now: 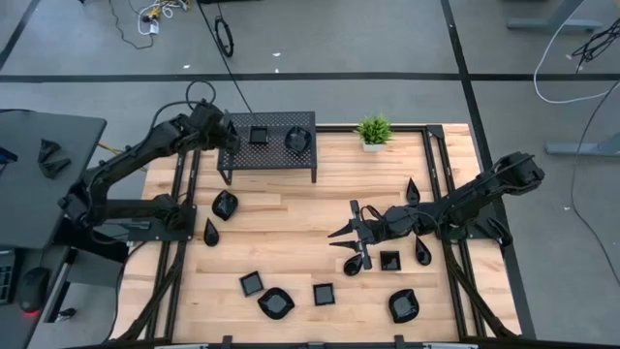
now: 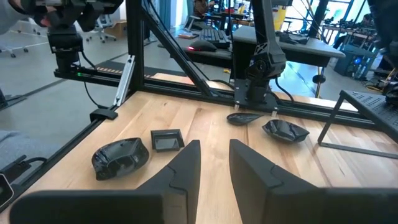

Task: Pick & Place Mini shaped plates
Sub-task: Stack the black drop shaped plate on top of the black drop shaped plates on the shelf

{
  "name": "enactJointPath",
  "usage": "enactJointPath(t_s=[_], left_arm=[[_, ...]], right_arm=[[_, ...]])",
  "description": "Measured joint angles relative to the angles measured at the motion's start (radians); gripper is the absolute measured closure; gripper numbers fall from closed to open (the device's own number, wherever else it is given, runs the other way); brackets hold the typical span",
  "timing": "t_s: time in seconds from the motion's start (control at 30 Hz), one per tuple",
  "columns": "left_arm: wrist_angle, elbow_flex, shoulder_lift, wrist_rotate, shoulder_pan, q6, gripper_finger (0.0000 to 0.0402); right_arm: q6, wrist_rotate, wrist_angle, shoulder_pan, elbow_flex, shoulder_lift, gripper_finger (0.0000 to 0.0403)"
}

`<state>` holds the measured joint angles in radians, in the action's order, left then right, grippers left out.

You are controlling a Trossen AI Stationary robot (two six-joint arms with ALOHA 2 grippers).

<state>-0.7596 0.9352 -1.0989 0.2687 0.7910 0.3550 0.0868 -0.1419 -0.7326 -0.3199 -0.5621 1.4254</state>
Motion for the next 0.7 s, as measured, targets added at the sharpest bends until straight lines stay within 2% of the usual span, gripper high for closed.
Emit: enactJointPath(t_s=[0.57,0.7], left_arm=[[0.014,-0.01,-0.014,0.011,-0.003,0.026,0.0388],[0.014,-0.01,-0.014,-0.014,-0.003,0.026,0.0388]], right_arm=[[0.0,0.0,0.0,0.0,0.0,0.0,0.0317],[0.0,0.0,0.0,0.0,0.0,0.0,0.0317]])
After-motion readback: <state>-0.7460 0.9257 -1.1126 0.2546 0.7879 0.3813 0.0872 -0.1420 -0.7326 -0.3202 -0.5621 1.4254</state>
